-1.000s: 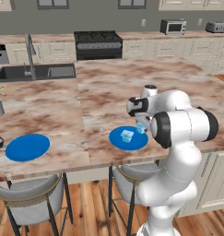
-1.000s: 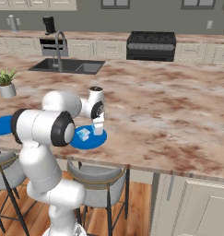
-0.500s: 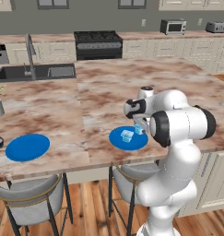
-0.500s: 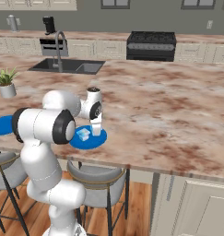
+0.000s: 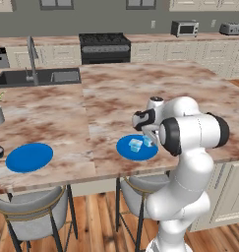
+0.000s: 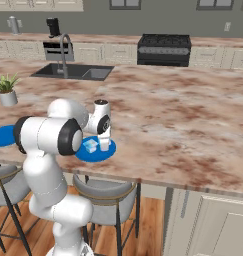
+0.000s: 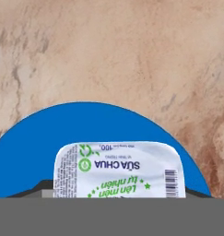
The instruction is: Place two yogurt containers on each plate.
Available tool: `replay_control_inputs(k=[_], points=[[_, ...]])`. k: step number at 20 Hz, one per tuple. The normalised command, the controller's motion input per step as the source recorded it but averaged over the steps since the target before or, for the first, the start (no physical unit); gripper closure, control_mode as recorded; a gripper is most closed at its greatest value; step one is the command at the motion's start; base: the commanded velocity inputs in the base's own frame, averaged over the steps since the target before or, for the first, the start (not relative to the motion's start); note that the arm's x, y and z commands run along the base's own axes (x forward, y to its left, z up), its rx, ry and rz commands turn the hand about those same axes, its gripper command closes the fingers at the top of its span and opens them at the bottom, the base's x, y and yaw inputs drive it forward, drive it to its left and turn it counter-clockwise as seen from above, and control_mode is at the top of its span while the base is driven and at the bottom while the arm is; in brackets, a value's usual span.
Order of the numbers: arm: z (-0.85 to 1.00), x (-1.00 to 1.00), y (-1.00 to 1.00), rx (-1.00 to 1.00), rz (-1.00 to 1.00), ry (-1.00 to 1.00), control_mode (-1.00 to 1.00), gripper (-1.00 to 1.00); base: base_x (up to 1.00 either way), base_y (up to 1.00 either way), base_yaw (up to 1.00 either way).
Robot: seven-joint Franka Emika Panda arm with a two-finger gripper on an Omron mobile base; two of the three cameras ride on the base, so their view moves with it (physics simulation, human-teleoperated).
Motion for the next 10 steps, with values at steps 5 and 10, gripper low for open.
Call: replay_control_inputs(k=[5, 10], points=[[-0.08, -0.02, 0.00, 0.00, -0.05, 0.00, -1.00, 1.00, 0.00, 0.00, 0.00], [-0.04, -0.07, 0.02, 0.00, -0.03, 0.00, -1.00, -1.00, 0.00, 0.00, 0.00]])
